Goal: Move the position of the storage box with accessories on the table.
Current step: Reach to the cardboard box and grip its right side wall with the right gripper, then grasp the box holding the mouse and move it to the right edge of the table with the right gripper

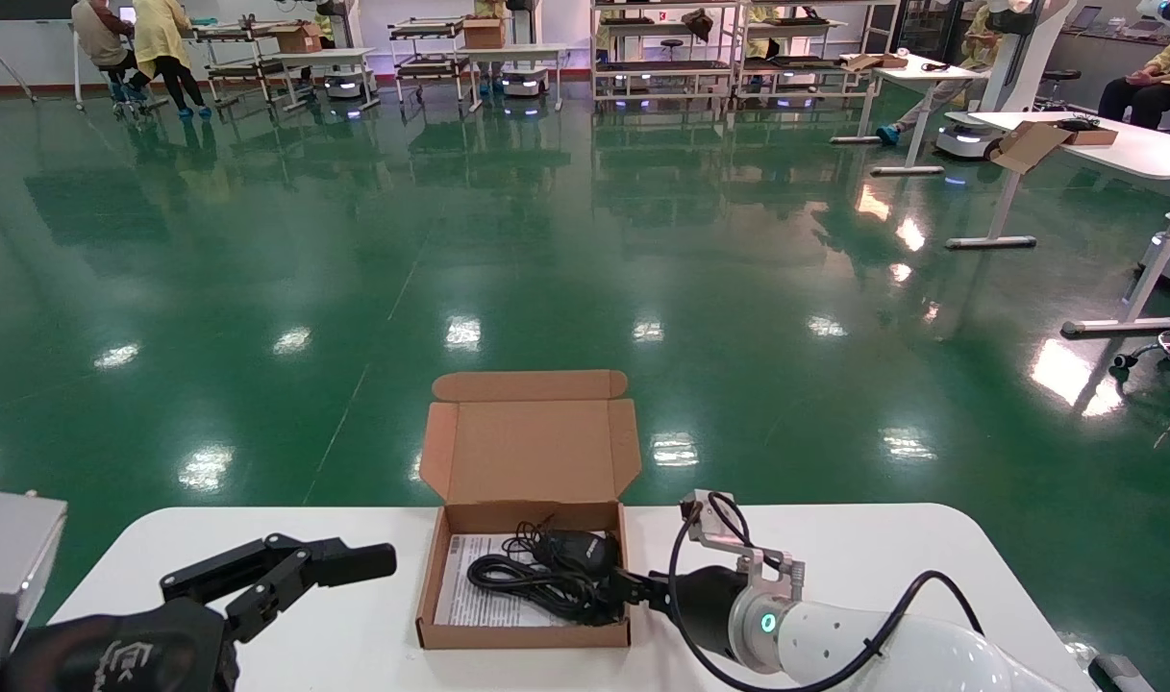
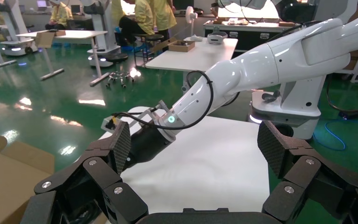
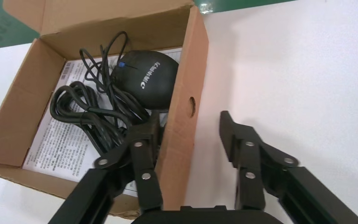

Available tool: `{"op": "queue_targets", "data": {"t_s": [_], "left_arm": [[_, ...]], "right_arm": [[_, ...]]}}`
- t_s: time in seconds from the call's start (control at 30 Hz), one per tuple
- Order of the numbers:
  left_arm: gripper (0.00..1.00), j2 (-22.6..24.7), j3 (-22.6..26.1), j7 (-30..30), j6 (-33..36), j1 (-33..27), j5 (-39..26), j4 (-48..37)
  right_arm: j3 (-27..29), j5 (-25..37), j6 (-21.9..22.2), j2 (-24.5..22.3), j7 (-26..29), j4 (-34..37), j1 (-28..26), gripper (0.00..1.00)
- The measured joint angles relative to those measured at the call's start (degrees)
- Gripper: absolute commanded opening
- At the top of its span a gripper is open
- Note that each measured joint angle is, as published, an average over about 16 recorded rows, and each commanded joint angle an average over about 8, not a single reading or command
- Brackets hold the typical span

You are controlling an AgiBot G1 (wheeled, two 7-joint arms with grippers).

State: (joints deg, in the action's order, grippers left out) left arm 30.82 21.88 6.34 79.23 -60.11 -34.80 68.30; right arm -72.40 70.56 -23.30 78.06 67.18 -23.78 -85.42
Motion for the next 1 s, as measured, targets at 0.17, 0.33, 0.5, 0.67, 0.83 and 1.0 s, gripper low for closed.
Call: {"op": "queue_targets", "data": {"t_s": [0.17,0.33,0.5,0.67,0.83,1.0], "left_arm": [[1.0,0.0,0.0,0.0,0.0,0.0,0.0,0.0],[1.0,0.0,0.0,0.0,0.0,0.0,0.0,0.0],[1.0,0.0,0.0,0.0,0.0,0.0,0.0,0.0],[1.0,0.0,0.0,0.0,0.0,0.0,0.0,0.0],[1.0,0.0,0.0,0.0,0.0,0.0,0.0,0.0],[1.0,0.0,0.0,0.0,0.0,0.0,0.0,0.0]], "right_arm": [[-0.4,-1.2,-0.1,0.0,-0.8,0.5,-0.1,0.0],[-0.7,-2.2,-0.3,-0.1,-1.6,1.0,-0.2,0.0],[-1.1,-3.2,-0.4,-0.1,-2.3,1.4,-0.1,0.0],[-1.3,-4.2,-0.3,-0.1,-3.2,1.8,-0.1,0.0],[-1.4,-5.1,-0.5,-0.3,-4.2,2.3,-0.6,0.0],[-1.2,-5.9,-1.1,-0.6,-6.0,3.1,-2.0,0.0]]}}
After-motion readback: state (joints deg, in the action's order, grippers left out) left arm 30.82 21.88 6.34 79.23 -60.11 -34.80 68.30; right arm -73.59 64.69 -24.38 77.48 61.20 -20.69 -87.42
